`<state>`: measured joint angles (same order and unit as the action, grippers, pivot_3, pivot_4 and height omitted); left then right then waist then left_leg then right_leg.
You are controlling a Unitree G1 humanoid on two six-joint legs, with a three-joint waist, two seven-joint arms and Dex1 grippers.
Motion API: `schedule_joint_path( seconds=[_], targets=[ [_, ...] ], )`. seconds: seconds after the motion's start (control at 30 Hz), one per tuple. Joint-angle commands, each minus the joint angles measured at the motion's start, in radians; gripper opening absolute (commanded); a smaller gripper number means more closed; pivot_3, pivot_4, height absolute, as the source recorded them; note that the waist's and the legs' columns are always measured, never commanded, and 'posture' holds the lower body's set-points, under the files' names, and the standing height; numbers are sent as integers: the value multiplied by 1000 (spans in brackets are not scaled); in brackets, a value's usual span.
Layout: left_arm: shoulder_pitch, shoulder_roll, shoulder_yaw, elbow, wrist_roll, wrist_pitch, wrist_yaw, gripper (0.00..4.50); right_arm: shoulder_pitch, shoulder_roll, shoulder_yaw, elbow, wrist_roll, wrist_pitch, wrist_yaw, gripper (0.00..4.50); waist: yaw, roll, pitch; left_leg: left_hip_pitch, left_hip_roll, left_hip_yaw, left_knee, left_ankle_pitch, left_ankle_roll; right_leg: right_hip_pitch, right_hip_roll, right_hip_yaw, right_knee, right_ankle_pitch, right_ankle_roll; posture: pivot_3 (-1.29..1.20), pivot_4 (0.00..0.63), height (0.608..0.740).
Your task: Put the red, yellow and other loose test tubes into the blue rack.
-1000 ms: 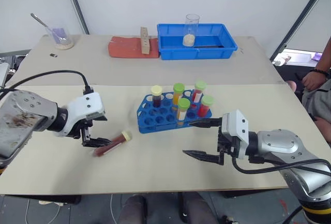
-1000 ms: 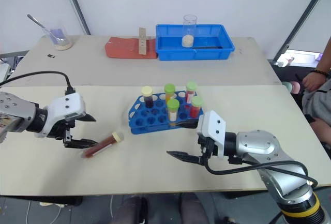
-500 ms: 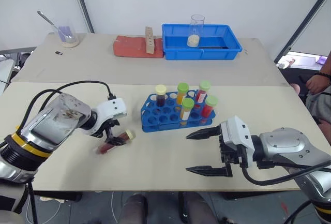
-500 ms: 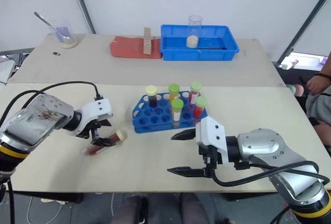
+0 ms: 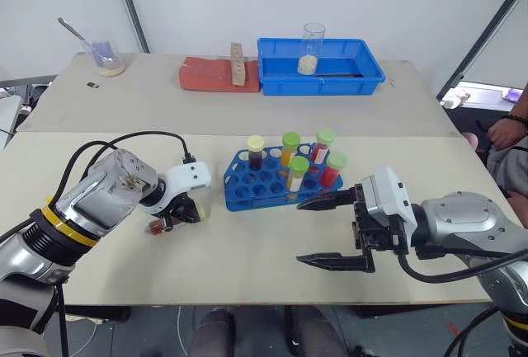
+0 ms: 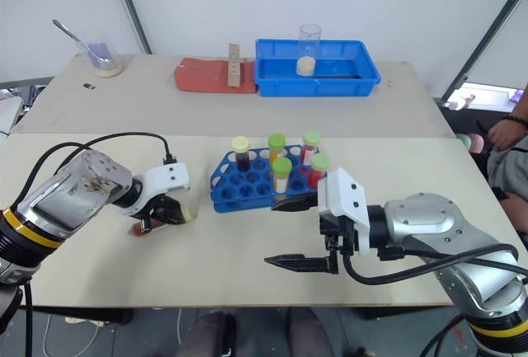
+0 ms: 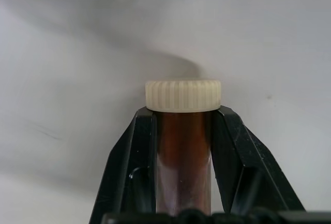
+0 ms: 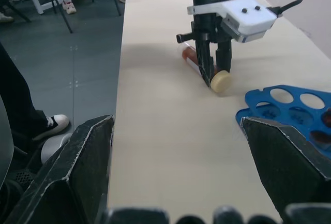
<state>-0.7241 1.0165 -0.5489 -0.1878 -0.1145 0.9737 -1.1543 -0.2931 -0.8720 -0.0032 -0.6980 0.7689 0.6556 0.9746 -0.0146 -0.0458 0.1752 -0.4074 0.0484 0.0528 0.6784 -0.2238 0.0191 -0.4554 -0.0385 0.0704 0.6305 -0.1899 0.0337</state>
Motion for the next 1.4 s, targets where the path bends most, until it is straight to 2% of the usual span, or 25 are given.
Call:
schedule_joint_path(
  seconds=[0.03, 0.4, 0.47, 0.5, 0.57, 0.63, 0.67, 0.93, 1.03, 1.2, 1.23, 1.4],
  targets=[
    [36, 18, 15, -17, 18, 0, 3, 964, -13, -10, -37, -8, 21, 5, -6, 4375, 0, 0, 0, 0, 0, 0, 0, 0, 0, 0, 0, 0, 0, 0, 0, 0, 150, 740],
    [90, 46, 80, -23, 5, -33, -22, 964, -25, -9, -32, 19, 7, -2, 9, 4375, -6, 0, 0, 1, 0, 0, -1, 0, 0, 0, 0, 0, 1, 0, 1, 0, 150, 740],
    [84, 43, 85, -9, 13, -41, -20, 2044, -24, -8, -29, 20, 6, -2, 9, 4375, -6, 0, 0, 1, 0, 0, 0, 0, 0, 0, 0, 0, 1, 0, 0, 0, 150, 740],
    [82, 42, 86, -7, 14, -42, -21, 2328, -23, -7, -28, 20, 5, -3, 9, 4375, -6, 0, 0, 0, 0, 0, 0, 0, 0, 0, 0, 0, 0, 0, 0, 0, 150, 740],
    [79, 44, 87, -7, 12, -29, -27, 3375, -22, -7, -27, 20, 7, -1, 9, 4375, -2, 0, 0, 0, 0, 0, 0, 0, 0, 0, 0, 0, 0, 0, 0, 0, 150, 740],
    [78, 46, 94, -15, -3, 8, -37, 4234, -18, -9, -29, 18, 17, 5, 12, 4375, 0, 0, 0, 0, 0, 0, 0, 0, 0, 0, 0, 0, 0, 0, 0, 0, 150, 740],
    [81, 52, 93, -17, -2, 10, -42, 4423, -15, -12, -30, 16, 20, 7, 17, 4375, 0, 0, 0, 0, 0, 0, 0, 0, 0, 0, 0, 0, 0, 0, 0, 0, 150, 740],
    [115, 63, 82, 3, 35, -53, -26, 4423, -8, -9, -31, 15, 21, 5, 25, 4375, -1, 0, 0, 1, 0, 0, 0, 0, 0, 0, 0, 0, 1, 0, 0, 0, 150, 740],
    [122, 49, 88, 12, 43, -75, -11, 3566, -5, -6, -30, 16, 18, 3, 23, 4375, -1, 0, 0, 1, 0, 0, 0, 0, 0, 0, 0, 0, 1, 0, -1, 0, 150, 740],
    [143, 43, 91, 9, 57, -110, -10, 1190, 3, -7, -32, 15, 15, 1, 22, 4375, 0, 0, 0, 1, 0, 0, 0, 0, 0, 0, 0, 0, 1, 0, -1, 0, 150, 740],
    [150, 46, 94, 5, 57, -115, -11, 929, 6, -10, -35, 14, 16, 3, 22, 4375, 0, 0, 0, 1, 0, 0, 0, 0, 0, 0, 0, 0, 1, 0, -1, 0, 150, 740],
    [163, 83, 144, -2, 37, -174, -59, 905, 17, -33, -53, 13, 17, 6, 35, 4375, -2, 0, 0, 1, 0, 0, 0, 0, 0, 0, 0, 0, 1, 0, -1, 0, 150, 740]
  ],
)
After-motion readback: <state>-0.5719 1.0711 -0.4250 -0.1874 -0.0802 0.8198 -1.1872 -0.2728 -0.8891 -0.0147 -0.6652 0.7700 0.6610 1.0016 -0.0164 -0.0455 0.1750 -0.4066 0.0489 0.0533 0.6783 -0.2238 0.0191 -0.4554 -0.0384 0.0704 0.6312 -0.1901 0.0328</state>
